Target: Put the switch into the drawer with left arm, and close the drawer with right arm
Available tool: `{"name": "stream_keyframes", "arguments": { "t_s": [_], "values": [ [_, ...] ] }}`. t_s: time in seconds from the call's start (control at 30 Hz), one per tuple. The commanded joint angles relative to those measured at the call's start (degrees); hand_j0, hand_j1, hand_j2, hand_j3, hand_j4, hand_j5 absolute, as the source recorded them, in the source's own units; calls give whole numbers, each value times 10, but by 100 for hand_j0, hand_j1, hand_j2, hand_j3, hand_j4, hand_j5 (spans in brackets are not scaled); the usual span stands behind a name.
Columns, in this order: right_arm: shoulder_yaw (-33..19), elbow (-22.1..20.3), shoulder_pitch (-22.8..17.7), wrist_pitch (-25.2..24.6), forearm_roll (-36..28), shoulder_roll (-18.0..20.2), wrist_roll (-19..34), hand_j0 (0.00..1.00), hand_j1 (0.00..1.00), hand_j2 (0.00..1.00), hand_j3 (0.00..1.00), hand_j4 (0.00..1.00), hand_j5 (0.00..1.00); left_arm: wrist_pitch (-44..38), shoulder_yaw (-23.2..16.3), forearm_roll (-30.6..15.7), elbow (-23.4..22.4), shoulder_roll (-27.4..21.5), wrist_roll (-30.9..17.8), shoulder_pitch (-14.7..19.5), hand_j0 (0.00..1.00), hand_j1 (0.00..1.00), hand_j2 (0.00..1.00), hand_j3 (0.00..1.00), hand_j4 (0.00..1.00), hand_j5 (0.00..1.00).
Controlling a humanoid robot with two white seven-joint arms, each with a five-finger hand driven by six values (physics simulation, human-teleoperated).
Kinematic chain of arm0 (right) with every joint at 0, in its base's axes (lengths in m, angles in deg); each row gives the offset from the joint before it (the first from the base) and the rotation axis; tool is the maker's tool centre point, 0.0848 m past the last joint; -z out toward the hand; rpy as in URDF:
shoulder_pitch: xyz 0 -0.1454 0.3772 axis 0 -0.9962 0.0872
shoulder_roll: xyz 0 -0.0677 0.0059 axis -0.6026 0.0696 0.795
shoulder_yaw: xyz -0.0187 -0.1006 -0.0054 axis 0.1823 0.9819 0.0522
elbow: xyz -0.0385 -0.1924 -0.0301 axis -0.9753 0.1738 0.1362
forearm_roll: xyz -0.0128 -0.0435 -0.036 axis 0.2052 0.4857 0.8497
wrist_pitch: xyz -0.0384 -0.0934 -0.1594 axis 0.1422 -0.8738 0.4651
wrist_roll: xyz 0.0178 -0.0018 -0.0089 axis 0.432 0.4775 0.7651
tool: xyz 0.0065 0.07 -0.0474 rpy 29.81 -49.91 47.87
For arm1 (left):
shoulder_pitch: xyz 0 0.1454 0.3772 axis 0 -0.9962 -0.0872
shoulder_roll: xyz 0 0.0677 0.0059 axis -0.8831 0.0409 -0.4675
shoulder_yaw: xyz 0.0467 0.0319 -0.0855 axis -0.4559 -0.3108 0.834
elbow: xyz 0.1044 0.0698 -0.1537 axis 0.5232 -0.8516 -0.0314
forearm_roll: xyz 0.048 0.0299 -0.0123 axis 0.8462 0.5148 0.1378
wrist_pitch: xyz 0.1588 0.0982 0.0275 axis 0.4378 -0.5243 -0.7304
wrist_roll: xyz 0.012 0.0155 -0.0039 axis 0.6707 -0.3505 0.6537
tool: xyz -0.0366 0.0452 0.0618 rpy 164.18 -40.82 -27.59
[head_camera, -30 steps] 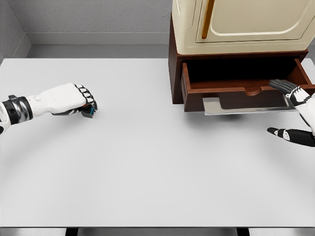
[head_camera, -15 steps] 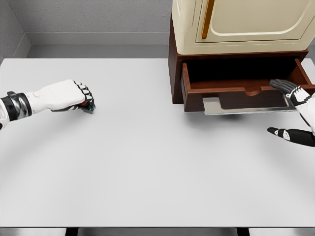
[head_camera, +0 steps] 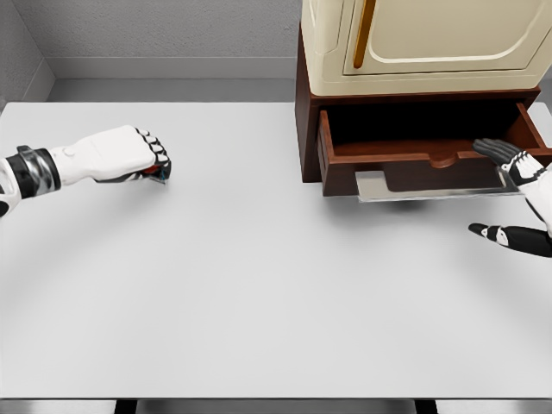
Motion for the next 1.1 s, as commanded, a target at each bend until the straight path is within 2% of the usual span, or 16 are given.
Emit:
{"name": "stream_keyframes", "arguments": {
  "t_s": [0.0,0.3,0.77,0.83,1.07],
  "values": [
    [0,0,0,0,-3,1,0,100,100,100,100,100,100,0,2,-4,2,2,-1,2,48,48,48,48,48,48],
    [0,0,-1,0,-3,1,0,100,100,100,100,100,100,0,5,-8,25,10,-7,26,48,48,48,48,48,48],
    [-1,0,-2,0,-4,1,-1,100,100,100,100,100,100,0,9,-12,122,15,-7,47,48,48,48,48,48,48],
    [-1,0,-2,0,-4,1,0,100,100,100,100,100,100,0,9,-11,126,36,-7,52,48,48,48,48,48,48],
    [-3,0,-3,0,-4,1,-1,100,100,100,100,100,100,0,9,-12,155,40,-7,59,48,48,48,48,48,48]
  ]
}}
